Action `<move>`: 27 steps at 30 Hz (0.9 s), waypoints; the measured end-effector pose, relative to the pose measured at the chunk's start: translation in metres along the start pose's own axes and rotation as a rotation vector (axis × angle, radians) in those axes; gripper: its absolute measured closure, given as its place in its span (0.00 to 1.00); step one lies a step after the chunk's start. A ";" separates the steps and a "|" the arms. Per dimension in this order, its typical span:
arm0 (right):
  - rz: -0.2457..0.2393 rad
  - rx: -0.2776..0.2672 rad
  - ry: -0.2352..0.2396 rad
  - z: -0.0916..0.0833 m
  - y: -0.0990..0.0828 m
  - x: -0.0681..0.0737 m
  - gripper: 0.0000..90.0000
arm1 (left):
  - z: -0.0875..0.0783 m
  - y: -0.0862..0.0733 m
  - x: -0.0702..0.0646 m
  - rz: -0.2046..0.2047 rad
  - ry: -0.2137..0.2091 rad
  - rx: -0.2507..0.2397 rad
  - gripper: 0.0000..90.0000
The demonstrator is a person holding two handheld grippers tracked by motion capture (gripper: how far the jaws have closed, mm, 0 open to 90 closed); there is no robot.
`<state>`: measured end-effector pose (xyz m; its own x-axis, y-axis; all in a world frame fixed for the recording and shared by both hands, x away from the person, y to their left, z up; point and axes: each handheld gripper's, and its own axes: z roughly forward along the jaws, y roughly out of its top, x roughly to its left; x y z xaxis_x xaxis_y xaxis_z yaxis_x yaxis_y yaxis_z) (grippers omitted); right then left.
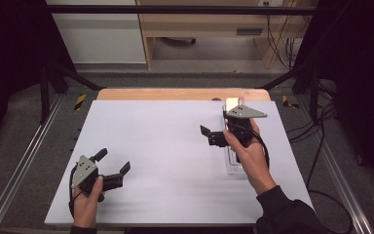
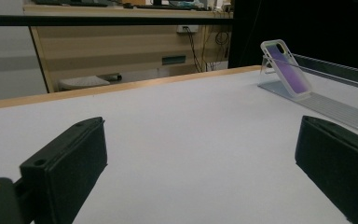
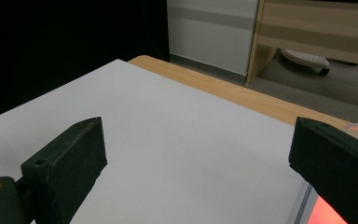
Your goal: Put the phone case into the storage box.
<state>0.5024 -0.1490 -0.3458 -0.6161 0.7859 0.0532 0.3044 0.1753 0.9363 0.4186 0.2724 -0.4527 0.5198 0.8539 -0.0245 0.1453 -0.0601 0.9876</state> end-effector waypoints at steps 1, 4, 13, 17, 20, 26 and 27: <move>-0.001 -0.010 -0.004 -0.003 -0.001 -0.001 0.05 | -0.001 0.000 0.000 0.003 0.002 0.002 0.02; 0.000 -0.041 -0.009 -0.012 -0.004 -0.003 0.05 | -0.003 -0.001 0.000 0.001 0.005 0.002 0.02; 0.017 -0.116 -0.022 -0.035 -0.022 -0.015 0.05 | -0.009 -0.002 -0.002 0.009 0.001 0.007 0.02; 0.028 -0.139 -0.030 -0.045 -0.033 -0.021 0.05 | -0.012 -0.002 -0.002 0.007 0.002 0.004 0.02; 0.036 -0.158 -0.040 -0.054 -0.039 -0.026 0.05 | -0.013 -0.003 -0.002 0.010 0.004 0.006 0.02; 0.039 -0.170 -0.065 -0.068 -0.050 -0.036 0.04 | -0.014 -0.003 -0.002 0.007 0.003 0.005 0.02; 0.035 -0.171 -0.068 -0.070 -0.051 -0.037 0.04 | -0.013 -0.003 -0.002 0.009 0.002 0.009 0.02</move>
<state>0.4586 -0.2290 -0.3715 -0.5548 0.8291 0.0690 0.1934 0.0479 0.9799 0.4059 0.2781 -0.4534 0.5194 0.8544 -0.0153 0.1480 -0.0723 0.9864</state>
